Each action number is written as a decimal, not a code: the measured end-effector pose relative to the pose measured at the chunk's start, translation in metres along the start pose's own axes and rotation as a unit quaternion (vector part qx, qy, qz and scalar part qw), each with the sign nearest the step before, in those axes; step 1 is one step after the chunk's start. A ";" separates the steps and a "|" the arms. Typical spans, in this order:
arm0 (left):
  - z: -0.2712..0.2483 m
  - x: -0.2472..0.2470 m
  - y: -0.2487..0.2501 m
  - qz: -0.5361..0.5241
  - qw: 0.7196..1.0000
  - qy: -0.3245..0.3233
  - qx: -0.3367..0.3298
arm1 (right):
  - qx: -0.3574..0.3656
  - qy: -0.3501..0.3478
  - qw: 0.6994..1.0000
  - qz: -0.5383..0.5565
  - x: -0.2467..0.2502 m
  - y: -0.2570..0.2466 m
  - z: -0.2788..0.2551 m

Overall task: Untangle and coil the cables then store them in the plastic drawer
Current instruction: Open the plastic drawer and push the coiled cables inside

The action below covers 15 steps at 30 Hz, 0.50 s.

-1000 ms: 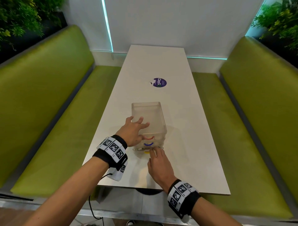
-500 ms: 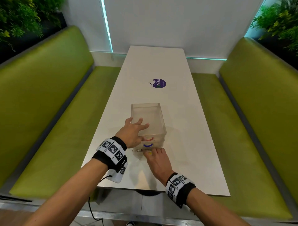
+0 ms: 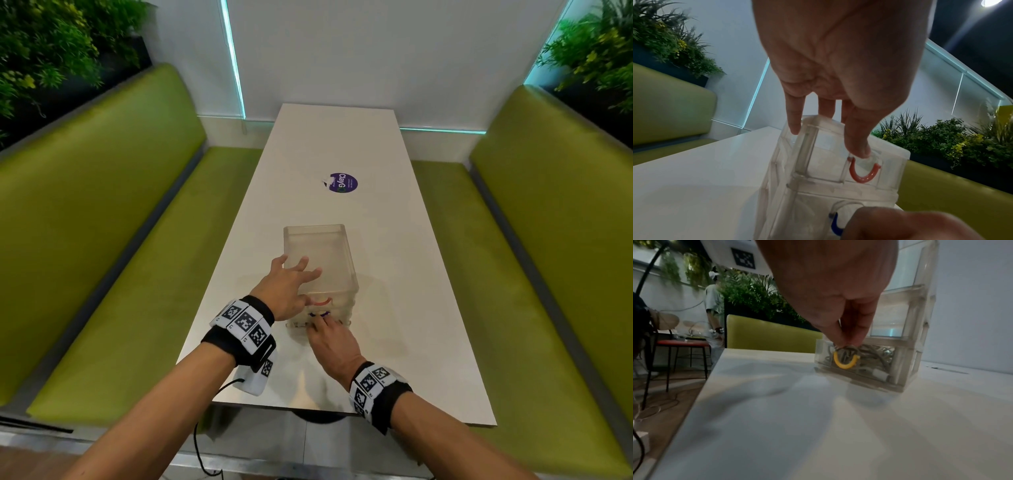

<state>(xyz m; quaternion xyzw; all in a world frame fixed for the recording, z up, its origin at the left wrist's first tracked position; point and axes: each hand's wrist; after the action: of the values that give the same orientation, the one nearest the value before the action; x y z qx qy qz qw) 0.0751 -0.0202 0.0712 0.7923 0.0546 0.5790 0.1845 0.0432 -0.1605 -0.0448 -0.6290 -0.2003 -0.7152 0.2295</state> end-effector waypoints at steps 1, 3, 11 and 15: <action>0.000 0.000 0.000 0.002 1.000 -0.001 0.000 | 0.008 0.005 1.000 -0.008 -0.001 0.002 -0.001; 0.001 0.000 0.000 0.003 1.000 -0.001 0.000 | 0.021 0.025 0.999 -0.019 -0.003 0.004 0.000; 0.005 -0.002 -0.003 -0.015 1.000 0.003 -0.008 | 0.033 0.085 0.996 0.002 0.010 0.009 0.002; -0.001 -0.010 -0.015 -0.043 0.998 0.012 -0.044 | 0.053 0.089 0.987 0.124 0.028 0.009 -0.007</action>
<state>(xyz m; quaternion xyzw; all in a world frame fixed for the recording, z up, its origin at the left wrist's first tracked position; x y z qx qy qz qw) 0.0729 -0.0089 0.0575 0.7733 0.0648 0.5819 0.2433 0.0399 -0.1741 -0.0184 -0.5700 -0.1373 -0.7223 0.3669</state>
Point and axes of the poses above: each hand's wrist, its own z-axis towards the middle knuckle, its own x-axis out of the back of the hand, y = z × x
